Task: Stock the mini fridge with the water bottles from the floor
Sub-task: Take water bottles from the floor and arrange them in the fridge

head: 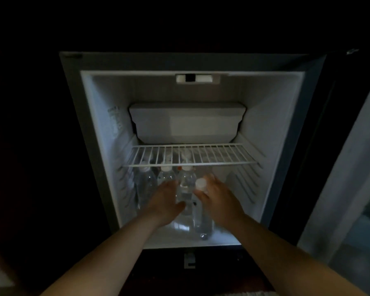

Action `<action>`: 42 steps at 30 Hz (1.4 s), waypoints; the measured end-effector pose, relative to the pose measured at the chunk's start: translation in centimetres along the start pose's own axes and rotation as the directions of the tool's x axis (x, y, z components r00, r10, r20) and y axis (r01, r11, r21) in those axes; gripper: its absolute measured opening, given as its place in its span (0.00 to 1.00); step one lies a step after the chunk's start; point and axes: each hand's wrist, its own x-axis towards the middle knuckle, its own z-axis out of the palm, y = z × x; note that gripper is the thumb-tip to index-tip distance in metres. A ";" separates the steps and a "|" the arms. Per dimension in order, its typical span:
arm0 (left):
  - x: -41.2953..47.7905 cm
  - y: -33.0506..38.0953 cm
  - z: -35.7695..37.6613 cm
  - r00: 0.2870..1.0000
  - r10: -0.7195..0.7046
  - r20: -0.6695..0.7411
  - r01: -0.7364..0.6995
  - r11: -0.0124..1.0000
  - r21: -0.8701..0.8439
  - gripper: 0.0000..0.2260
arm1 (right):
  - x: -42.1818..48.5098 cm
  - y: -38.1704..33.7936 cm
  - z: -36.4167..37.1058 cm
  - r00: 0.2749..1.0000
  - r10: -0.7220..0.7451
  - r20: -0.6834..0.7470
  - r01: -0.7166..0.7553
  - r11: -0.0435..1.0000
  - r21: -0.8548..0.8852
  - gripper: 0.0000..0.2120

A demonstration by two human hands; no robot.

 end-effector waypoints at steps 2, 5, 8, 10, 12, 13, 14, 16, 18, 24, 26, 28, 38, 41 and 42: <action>0.6 -0.2 0.5 0.992 0.050 -0.118 -0.036 0.992 0.119 0.33 | 0.2 0.9 0.4 0.992 0.095 -0.079 -0.093 0.995 0.023 0.16; 1.1 -0.1 0.9 0.988 0.012 -0.156 0.026 0.971 0.238 0.39 | 0.7 1.5 0.7 0.966 0.186 -0.182 -0.178 0.982 0.055 0.17; 1.5 0.0 1.2 0.979 0.000 -0.202 0.060 0.955 0.291 0.42 | 0.9 1.7 1.0 0.960 0.202 -0.195 -0.180 0.976 0.124 0.17; 1.8 -0.1 1.4 0.976 0.017 -0.219 0.052 0.952 0.302 0.42 | 0.8 2.1 1.3 0.950 0.239 -0.199 -0.202 0.961 0.191 0.19; 2.0 0.0 1.7 0.973 0.034 -0.227 0.038 0.951 0.308 0.41 | 0.3 2.9 1.5 0.947 0.291 -0.136 -0.263 0.946 0.192 0.26; 1.9 0.2 1.7 0.972 0.038 -0.231 0.034 0.953 0.302 0.40 | -0.1 3.3 1.6 0.947 0.313 -0.068 -0.300 0.942 0.151 0.30; 1.9 0.3 1.8 0.971 0.038 -0.238 0.034 0.956 0.292 0.38 | -0.5 3.6 1.7 0.945 0.328 0.003 -0.327 0.940 0.098 0.33; 2.0 0.4 1.8 0.967 0.039 -0.251 0.034 0.959 0.280 0.37 | -0.9 4.2 1.9 0.939 0.334 0.080 -0.338 0.940 0.043 0.35; 2.1 0.5 2.1 0.965 0.035 -0.261 0.038 0.963 0.267 0.36 | -0.6 4.6 2.3 0.941 0.329 0.075 -0.333 0.942 0.049 0.34; 2.1 0.6 2.5 0.955 0.032 -0.294 0.037 0.974 0.225 0.35 | 2.4 4.6 4.0 0.895 0.445 0.017 -0.442 0.881 0.167 0.31; 2.3 0.5 2.5 0.949 0.042 -0.314 0.028 0.976 0.215 0.35 | 3.9 5.0 4.7 0.889 0.458 -0.006 -0.447 0.872 0.200 0.33; 2.5 0.3 2.6 0.944 0.046 -0.326 0.021 0.980 0.198 0.36 | 5.2 5.4 5.5 0.883 0.469 -0.026 -0.452 0.864 0.221 0.34; 2.7 -0.9 3.3 0.935 0.091 -0.343 -0.016 0.976 0.215 0.36 | 7.6 7.5 8.7 0.853 0.516 -0.072 -0.479 0.831 0.284 0.25; 2.6 -1.3 3.6 0.932 0.085 -0.353 -0.016 0.981 0.194 0.36 | 7.8 8.4 9.2 0.857 0.509 -0.077 -0.470 0.834 0.288 0.22; 2.5 -1.5 3.7 0.929 0.083 -0.360 -0.011 0.980 0.198 0.37 | 7.8 7.8 8.7 0.856 0.508 -0.090 -0.472 0.842 0.261 0.23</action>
